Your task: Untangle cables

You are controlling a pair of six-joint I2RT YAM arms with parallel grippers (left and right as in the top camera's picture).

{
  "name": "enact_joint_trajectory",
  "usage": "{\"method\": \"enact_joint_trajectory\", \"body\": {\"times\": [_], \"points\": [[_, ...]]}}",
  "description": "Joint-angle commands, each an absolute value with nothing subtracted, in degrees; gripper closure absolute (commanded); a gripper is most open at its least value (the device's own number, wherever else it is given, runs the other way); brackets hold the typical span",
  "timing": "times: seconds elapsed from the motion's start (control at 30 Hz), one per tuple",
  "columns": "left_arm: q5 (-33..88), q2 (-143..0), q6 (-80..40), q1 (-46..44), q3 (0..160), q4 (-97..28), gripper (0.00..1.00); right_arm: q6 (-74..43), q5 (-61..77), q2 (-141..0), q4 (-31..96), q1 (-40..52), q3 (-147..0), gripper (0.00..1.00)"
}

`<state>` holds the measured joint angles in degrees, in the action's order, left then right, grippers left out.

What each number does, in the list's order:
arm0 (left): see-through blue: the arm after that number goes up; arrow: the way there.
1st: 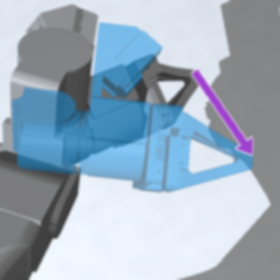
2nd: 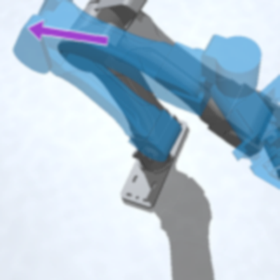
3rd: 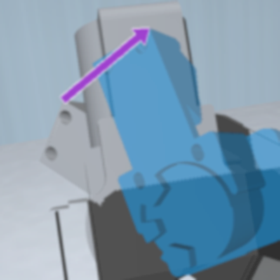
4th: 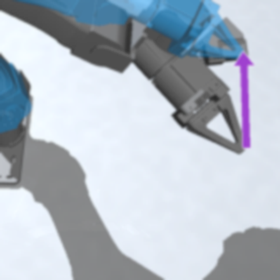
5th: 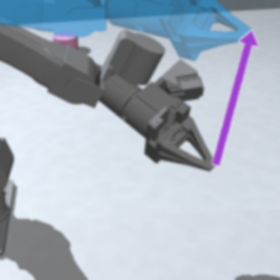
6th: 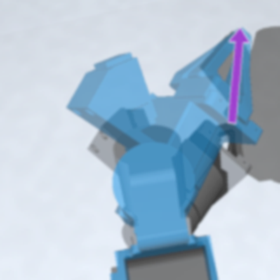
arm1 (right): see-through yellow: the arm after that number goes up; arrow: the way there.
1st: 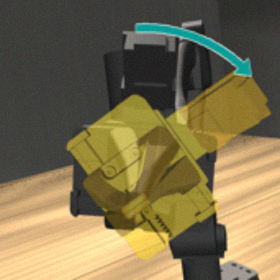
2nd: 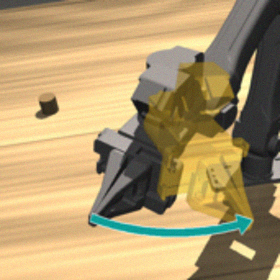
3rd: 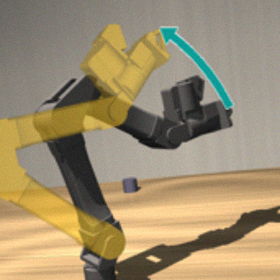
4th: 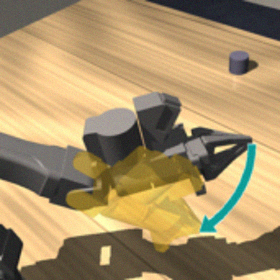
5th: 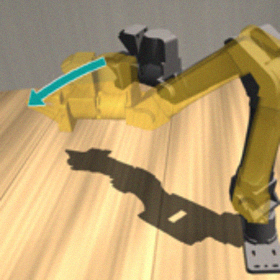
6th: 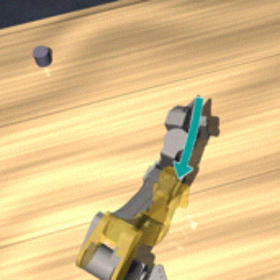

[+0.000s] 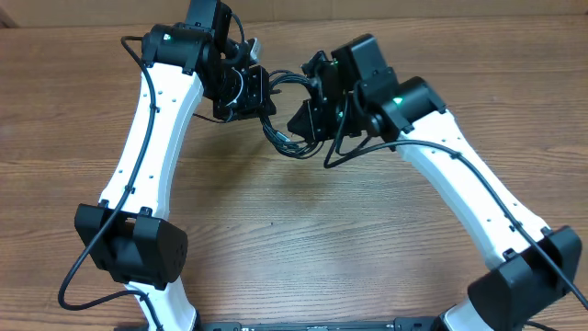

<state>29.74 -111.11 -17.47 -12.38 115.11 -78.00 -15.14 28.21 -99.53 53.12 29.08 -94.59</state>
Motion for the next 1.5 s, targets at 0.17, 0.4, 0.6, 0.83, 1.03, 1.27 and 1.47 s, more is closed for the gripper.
{"method": "enact_joint_trajectory", "body": {"times": [0.17, 0.4, 0.6, 0.83, 1.03, 1.27, 1.47], "points": [[27.46, -109.38, -18.46, -12.88, 116.14, -77.34, 0.96, -16.73, 29.78, -99.22, 50.7, 28.77, -97.32, 0.96], [23.77, -109.38, -18.46, -12.91, 116.07, -77.32, 0.96, -16.05, 32.01, -99.15, 54.59, 28.69, -98.96, 0.96], [23.77, -109.38, -18.46, -13.41, 116.03, -77.23, 0.96, -16.23, 32.25, -100.84, 55.7, 29.78, -98.61, 0.96], [23.77, -109.38, -18.46, -13.63, 116.03, -76.31, 0.96, -16.34, 33.76, -102.08, 55.61, 31.44, -98.65, 0.96], [23.9, -109.38, -18.02, -14.2, 116.03, -76.62, 0.96, -16.56, 31.03, -102.39, 56.07, 31.51, -98.63, 0.96], [28.53, -109.38, -14.59, -14.28, 116.03, -77.73, 0.96, -16.56, 30.87, -104.36, 55.16, 31.48, -98.63, 0.96], [31.46, -109.38, -13.69, -14.15, 116.03, -77.54, 0.96, -17.85, 30.92, -106.43, 55.18, 31.51, -98.63, 0.96]]}}
